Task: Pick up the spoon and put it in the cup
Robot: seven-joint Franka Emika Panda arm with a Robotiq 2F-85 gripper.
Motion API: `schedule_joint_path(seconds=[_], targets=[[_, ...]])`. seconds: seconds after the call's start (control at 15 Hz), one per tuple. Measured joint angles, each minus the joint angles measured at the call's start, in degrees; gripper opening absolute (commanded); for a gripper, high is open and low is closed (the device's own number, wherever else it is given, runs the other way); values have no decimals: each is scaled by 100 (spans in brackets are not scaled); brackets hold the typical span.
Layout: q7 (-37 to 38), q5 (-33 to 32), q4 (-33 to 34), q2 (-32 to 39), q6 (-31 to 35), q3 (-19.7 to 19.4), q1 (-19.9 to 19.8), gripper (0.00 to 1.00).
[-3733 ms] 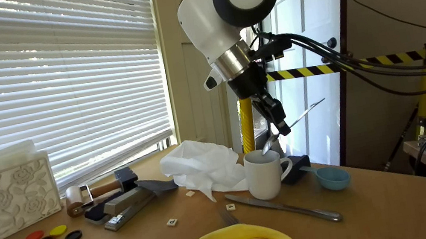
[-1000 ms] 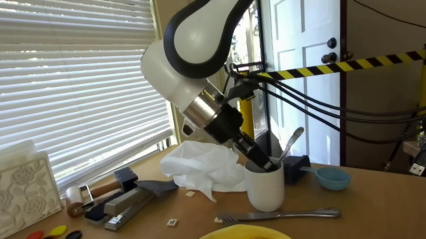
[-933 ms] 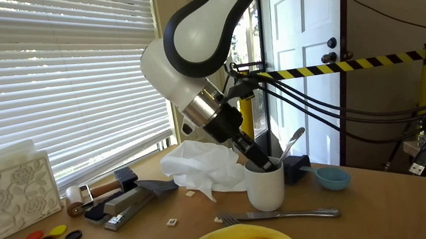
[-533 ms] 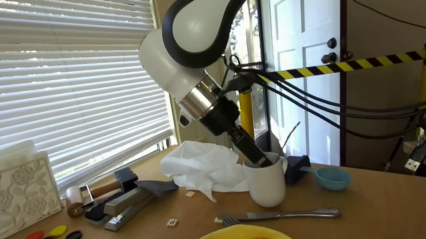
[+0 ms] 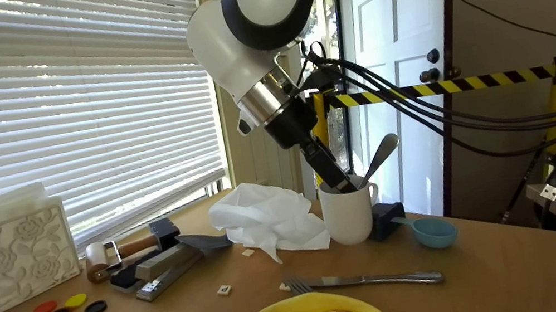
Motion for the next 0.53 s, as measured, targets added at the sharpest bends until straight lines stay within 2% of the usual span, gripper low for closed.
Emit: schedule_joint_path(seconds=[0.2, 0.27, 0.33, 0.53], targets=[[26, 10, -244, -70, 381, -3, -3, 90], [44, 10, -326, -70, 551, -7, -3, 44], [76, 10, -406, -66, 718, -14, -3, 43], [206, 8, -601, -68, 1179, -49, -2, 21]])
